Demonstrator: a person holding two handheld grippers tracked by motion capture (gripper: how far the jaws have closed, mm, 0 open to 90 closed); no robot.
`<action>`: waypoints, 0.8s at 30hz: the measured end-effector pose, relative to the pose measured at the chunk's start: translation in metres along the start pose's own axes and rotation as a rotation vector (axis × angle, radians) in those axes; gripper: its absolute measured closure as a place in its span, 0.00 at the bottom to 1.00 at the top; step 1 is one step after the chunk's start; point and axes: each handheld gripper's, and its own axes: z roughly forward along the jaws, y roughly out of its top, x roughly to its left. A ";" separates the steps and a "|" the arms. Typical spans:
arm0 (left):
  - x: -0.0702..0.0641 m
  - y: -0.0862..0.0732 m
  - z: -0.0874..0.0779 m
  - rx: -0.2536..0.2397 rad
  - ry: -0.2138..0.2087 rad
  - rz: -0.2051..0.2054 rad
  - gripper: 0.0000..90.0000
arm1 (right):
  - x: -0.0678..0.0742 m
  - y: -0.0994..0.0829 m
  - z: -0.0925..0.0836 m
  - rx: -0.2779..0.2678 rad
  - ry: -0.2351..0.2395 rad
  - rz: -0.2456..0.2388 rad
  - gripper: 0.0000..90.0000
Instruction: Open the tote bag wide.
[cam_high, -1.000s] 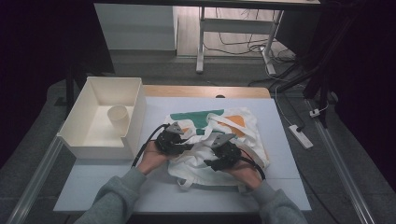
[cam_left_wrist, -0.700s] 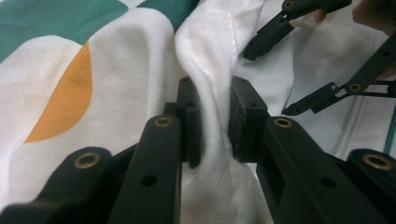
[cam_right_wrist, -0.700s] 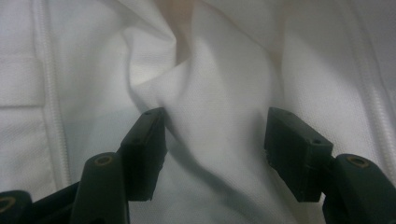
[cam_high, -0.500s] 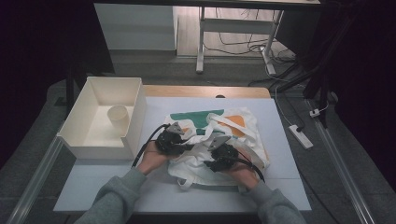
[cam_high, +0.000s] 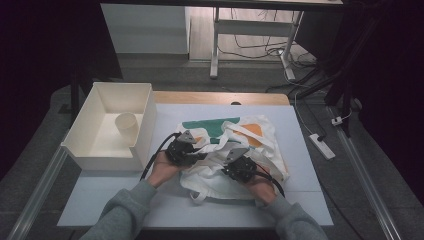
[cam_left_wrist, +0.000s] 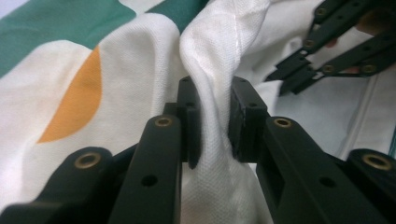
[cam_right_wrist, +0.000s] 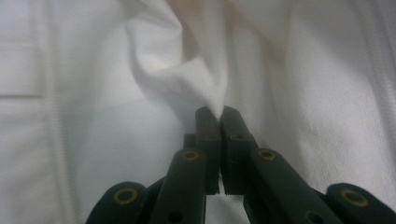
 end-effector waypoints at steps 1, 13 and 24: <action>0.000 0.000 -0.001 -0.011 0.001 -0.005 0.84 | 0.000 -0.001 -0.003 -0.012 0.011 0.003 0.98; 0.006 0.003 -0.020 -0.120 0.014 -0.073 0.85 | 0.025 -0.003 -0.032 -0.059 0.136 -0.015 0.99; 0.007 0.003 -0.015 -0.105 0.004 -0.085 0.85 | 0.049 -0.019 -0.046 -0.043 0.238 -0.027 0.99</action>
